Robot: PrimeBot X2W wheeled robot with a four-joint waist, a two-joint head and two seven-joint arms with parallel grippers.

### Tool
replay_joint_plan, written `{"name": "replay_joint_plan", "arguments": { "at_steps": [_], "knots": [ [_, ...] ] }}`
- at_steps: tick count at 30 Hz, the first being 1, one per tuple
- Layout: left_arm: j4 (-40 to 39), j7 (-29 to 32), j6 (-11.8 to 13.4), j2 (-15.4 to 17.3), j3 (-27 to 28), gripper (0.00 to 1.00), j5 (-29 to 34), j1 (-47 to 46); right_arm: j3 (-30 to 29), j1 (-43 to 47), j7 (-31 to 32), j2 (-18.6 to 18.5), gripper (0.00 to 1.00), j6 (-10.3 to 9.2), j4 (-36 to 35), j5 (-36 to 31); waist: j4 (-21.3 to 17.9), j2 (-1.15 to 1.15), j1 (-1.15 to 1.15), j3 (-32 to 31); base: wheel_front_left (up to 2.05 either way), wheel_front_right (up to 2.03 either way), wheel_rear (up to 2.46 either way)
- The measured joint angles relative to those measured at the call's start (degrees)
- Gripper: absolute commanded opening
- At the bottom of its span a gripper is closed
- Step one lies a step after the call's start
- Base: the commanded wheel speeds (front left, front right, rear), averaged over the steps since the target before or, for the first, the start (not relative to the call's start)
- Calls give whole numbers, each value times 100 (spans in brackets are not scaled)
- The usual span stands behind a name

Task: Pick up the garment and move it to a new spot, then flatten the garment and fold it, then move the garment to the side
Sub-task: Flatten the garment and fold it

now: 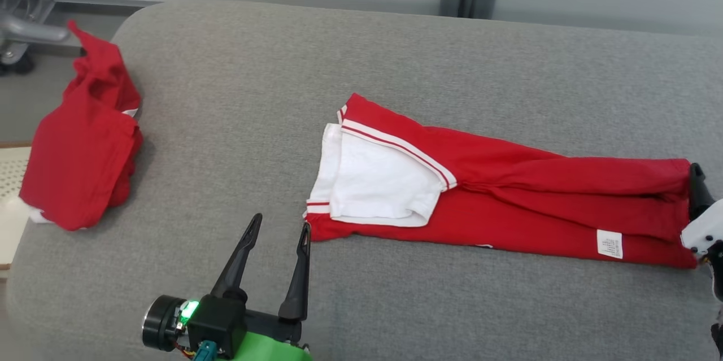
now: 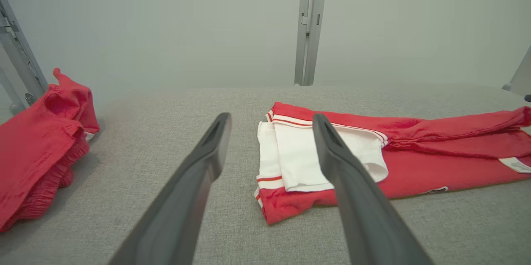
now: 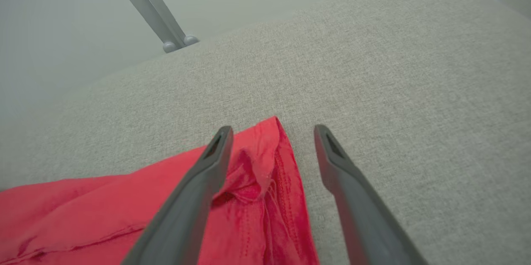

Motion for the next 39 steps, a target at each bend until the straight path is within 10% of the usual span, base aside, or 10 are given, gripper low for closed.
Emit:
{"name": "replay_joint_plan", "arguments": {
  "at_steps": [9, 18, 20, 23, 30, 39],
  "knots": [
    [90, 0, -335, -371, 341, 100, 277, 224, -609, -53, 179, -116, 100, 1, 817, -1146, 528, 0, 0, -12, 0, 0, 0],
    [241, 0, -605, -571, 542, 100, 521, 326, -873, 115, 199, 535, 100, 5, 814, -1218, 445, 0, 0, -13, 0, 0, 0],
    [246, 0, -647, -600, 576, 100, 564, 326, -876, 110, 191, 557, 44, 7, 864, -1218, 415, 0, 0, -8, 0, 0, 0],
    [246, 0, -711, -636, 633, 100, 625, 326, -865, 66, 164, 550, 2, 8, 946, -1216, 381, 0, 0, 14, 0, 0, 0],
    [210, 0, -791, -683, 822, 100, 742, 326, -524, -47, 33, 244, 0, 15, 939, -1189, 285, 0, 0, 110, 0, 0, 0],
    [208, 0, -928, -723, 957, 100, 847, 324, -237, -125, 162, -1057, 0, 8, 432, -1548, 6, 0, 0, 223, 0, 0, 0]
  ]
}}
